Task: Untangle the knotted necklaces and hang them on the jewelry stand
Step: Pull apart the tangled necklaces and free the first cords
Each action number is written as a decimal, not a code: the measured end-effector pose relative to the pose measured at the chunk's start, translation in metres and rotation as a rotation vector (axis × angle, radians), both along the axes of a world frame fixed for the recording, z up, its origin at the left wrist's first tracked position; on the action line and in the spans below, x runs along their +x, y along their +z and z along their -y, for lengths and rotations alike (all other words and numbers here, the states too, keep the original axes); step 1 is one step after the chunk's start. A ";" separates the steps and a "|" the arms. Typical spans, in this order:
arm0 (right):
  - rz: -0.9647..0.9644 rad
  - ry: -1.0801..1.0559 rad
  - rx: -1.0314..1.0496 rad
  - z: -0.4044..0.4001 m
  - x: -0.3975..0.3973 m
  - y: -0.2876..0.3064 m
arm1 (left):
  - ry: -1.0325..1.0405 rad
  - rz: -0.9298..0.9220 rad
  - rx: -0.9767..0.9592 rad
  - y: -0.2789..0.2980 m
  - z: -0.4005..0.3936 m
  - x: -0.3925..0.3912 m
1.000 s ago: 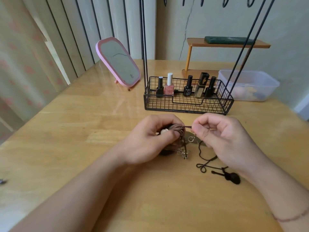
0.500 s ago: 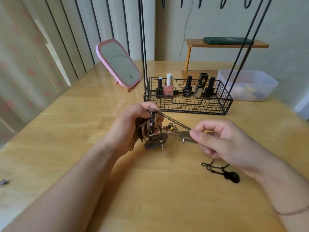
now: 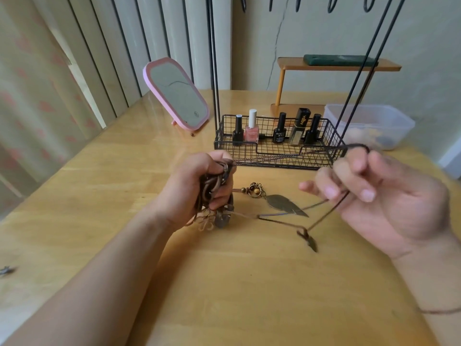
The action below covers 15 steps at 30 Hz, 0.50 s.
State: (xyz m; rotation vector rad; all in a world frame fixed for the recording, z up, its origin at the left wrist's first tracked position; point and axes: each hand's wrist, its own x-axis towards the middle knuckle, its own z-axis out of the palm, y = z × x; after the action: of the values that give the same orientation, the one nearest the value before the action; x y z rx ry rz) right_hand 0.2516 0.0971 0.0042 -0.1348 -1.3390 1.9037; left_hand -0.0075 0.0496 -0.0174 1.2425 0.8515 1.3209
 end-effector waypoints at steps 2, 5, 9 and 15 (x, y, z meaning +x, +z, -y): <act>-0.054 0.098 -0.009 0.000 0.000 0.002 | -0.018 -0.089 0.030 -0.002 0.000 0.003; 0.055 -0.001 0.103 0.003 -0.001 0.001 | -0.011 -0.137 0.030 -0.003 0.000 0.003; 0.221 -0.270 0.186 0.006 -0.005 0.001 | 0.023 -0.156 0.052 -0.004 0.000 0.001; 0.386 -0.497 0.220 0.012 -0.010 0.001 | 0.138 -0.600 0.144 -0.006 0.005 0.005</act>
State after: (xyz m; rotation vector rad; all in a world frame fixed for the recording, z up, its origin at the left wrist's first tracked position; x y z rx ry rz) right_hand 0.2414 0.0854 0.0051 -0.6852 -1.5778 1.3432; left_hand -0.0021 0.0450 -0.0230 1.7615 1.2952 1.1386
